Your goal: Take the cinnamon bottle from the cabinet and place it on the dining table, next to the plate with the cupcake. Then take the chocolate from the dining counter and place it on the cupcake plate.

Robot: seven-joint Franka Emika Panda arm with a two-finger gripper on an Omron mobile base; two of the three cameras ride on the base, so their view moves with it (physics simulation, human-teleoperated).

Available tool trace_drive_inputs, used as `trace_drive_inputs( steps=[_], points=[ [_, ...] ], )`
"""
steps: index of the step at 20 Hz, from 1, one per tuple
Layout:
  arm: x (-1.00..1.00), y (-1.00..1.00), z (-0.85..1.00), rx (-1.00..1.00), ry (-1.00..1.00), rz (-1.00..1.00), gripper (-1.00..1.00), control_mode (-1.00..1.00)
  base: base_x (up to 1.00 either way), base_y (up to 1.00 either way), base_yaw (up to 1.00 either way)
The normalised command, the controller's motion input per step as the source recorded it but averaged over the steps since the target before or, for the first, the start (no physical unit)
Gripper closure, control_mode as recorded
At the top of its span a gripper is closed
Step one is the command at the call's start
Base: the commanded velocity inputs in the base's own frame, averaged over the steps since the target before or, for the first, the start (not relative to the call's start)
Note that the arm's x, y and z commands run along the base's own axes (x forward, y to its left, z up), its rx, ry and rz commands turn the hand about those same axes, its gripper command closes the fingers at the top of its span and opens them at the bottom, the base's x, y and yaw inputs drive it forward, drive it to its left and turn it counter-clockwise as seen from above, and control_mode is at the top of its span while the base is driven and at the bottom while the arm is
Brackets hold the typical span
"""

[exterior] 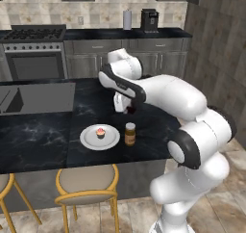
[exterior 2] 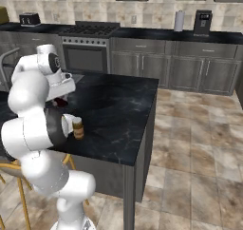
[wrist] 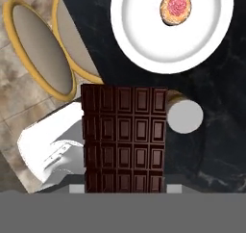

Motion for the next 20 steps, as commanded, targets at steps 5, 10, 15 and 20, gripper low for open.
trace_drive_inputs(
  steps=[5,10,15,20],
  points=[
    [0.00,1.00,-0.34,-0.08,0.02,0.19,1.00,-1.00,0.00,0.00,0.00],
    [0.01,0.82,-0.76,-0.04,0.00,0.19,1.00,-1.00,0.00,0.00,0.00],
    [0.18,0.34,-0.91,-0.01,0.00,0.16,1.00,-1.00,0.00,0.00,0.00],
    [0.50,0.01,-0.23,0.00,-0.01,0.01,1.00,-1.00,0.00,0.00,0.00]
  ],
)
